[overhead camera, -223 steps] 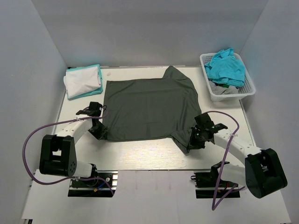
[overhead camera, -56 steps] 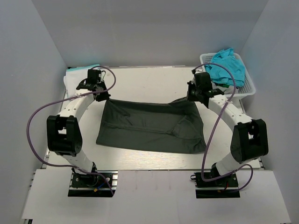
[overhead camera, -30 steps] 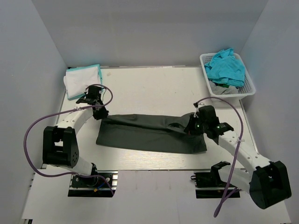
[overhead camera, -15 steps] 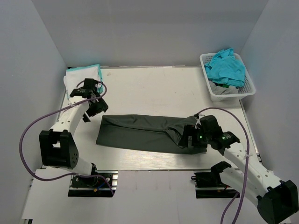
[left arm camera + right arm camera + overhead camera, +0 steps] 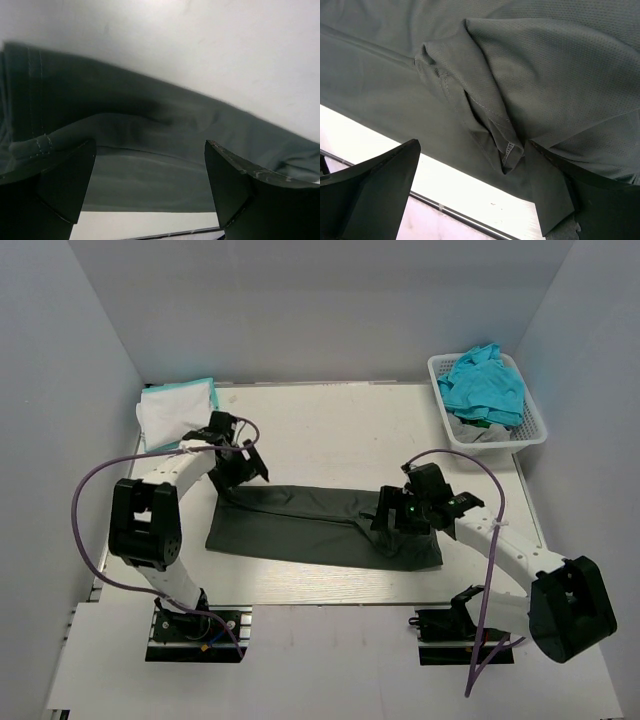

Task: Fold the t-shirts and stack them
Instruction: Fold the other side of the tshirt into a rectangle

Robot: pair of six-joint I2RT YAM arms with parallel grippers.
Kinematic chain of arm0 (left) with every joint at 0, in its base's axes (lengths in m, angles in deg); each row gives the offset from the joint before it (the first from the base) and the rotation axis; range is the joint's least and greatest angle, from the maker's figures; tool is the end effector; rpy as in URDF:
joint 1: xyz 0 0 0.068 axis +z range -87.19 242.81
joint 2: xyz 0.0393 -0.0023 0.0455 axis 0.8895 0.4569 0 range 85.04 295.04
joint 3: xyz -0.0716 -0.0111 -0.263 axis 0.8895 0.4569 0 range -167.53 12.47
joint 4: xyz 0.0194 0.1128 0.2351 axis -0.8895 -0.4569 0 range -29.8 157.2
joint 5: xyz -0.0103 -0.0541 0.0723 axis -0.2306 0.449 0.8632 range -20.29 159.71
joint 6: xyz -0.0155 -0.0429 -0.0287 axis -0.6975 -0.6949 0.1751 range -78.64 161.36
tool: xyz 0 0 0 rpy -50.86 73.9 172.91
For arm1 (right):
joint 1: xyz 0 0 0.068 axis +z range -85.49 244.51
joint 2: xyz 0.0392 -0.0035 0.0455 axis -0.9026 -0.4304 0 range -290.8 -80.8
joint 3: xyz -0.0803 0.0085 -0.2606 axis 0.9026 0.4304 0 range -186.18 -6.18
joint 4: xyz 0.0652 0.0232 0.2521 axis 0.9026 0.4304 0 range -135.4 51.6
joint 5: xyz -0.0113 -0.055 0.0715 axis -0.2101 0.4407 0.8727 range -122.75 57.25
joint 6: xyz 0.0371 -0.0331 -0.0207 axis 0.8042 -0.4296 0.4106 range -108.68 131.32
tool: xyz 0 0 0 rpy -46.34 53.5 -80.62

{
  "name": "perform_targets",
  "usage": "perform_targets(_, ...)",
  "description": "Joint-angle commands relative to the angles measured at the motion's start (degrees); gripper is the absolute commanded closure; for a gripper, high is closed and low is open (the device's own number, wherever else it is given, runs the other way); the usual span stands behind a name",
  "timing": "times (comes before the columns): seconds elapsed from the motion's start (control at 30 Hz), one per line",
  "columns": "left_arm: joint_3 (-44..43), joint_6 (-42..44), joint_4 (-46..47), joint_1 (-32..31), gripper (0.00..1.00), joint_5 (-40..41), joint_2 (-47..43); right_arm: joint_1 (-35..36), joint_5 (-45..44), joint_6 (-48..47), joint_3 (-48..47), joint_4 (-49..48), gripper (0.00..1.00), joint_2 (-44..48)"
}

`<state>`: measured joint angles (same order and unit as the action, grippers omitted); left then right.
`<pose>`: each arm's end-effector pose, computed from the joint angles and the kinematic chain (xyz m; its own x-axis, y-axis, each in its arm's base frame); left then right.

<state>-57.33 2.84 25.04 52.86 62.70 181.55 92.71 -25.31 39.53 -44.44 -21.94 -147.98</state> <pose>0.3295 -0.0622 0.2173 -0.8526 -0.4780 -0.2112 -0.4041 0.8593 -0.3136 0.1986 0.1118 0.2044 -0.8695 0.0655 -0.4895 -0.1445 0.9141 0.3790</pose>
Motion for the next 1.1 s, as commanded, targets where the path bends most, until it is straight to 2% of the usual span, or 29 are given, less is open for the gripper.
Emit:
perform_targets(0.0, 4.04, -0.59, -0.55, -0.94, 0.00, -0.21, 0.17, -0.08, -2.07, 1.41, -1.29, -1.76, 0.10, -0.32)
perform_targets(0.27, 9.68, -3.93, -6.80, 0.90, 0.00, 15.34, 2.63, -0.35, -5.15, 1.59, 0.20, 3.69, 0.10, -0.94)
perform_targets(0.57, 4.33, -3.31, -6.27, -0.59, 0.00, 9.38, -0.70, 1.58, -4.80, -9.04, -9.54, 8.88, 0.10, -1.99)
perform_targets(0.67, 0.81, -2.79, -8.90, -0.59, 0.00, 10.87, -3.69, 3.86, -10.66, -10.44, -11.83, 9.49, 0.10, -4.79)
perform_targets(0.7, 0.11, -2.79, -8.91, -0.59, 0.00, 10.87, -5.18, 4.57, -11.56, -11.06, -12.01, 9.76, 0.18, -5.50)
perform_targets(0.73, -1.20, -1.48, -9.61, -0.59, 0.00, 10.87, -5.89, 5.01, -11.49, -12.29, -12.45, 9.85, 0.21, -6.20)
perform_targets(0.87, -2.36, 1.34, -8.57, -0.59, 0.00, 4.22, -8.79, 10.01, -16.74, -13.35, -13.59, 10.81, 0.25, -11.21)
perform_targets(1.07, 3.17, 1.87, -2.94, -0.59, 0.00, 2.00, -10.73, 12.49, -18.08, -12.48, -12.46, 9.59, 0.32, -13.50)
